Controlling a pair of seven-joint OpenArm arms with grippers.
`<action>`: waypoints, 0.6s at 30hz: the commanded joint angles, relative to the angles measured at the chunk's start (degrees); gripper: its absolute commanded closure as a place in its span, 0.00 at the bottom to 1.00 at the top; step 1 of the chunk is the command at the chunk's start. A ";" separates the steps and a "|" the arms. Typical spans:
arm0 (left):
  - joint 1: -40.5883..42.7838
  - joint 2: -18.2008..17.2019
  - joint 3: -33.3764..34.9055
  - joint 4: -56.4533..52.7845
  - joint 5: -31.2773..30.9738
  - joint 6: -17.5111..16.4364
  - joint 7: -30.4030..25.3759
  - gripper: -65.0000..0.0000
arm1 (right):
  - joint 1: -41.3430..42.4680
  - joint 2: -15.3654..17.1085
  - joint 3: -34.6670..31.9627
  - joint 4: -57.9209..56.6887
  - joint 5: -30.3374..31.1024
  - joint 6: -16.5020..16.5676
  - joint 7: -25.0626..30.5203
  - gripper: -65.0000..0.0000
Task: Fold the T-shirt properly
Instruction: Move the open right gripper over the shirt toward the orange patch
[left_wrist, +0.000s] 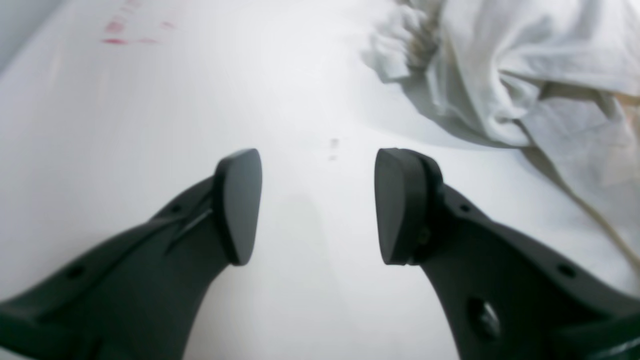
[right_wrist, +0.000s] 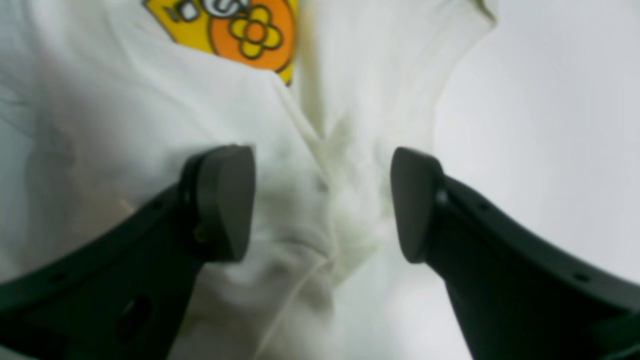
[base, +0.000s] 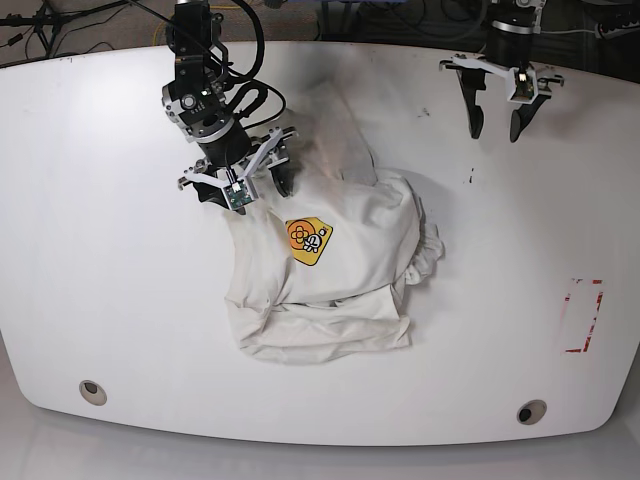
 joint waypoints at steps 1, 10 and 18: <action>-0.48 -0.71 0.58 0.82 -0.37 -0.01 -0.20 0.47 | 0.54 0.09 -0.03 0.82 0.69 -0.12 1.25 0.38; -3.29 -3.19 4.42 0.25 -0.40 -0.07 4.38 0.46 | 0.83 0.56 0.86 1.45 0.79 -0.10 0.88 0.38; -3.34 -3.13 5.49 0.10 0.11 0.13 4.72 0.43 | 1.05 0.97 2.64 2.59 0.79 -0.07 1.24 0.38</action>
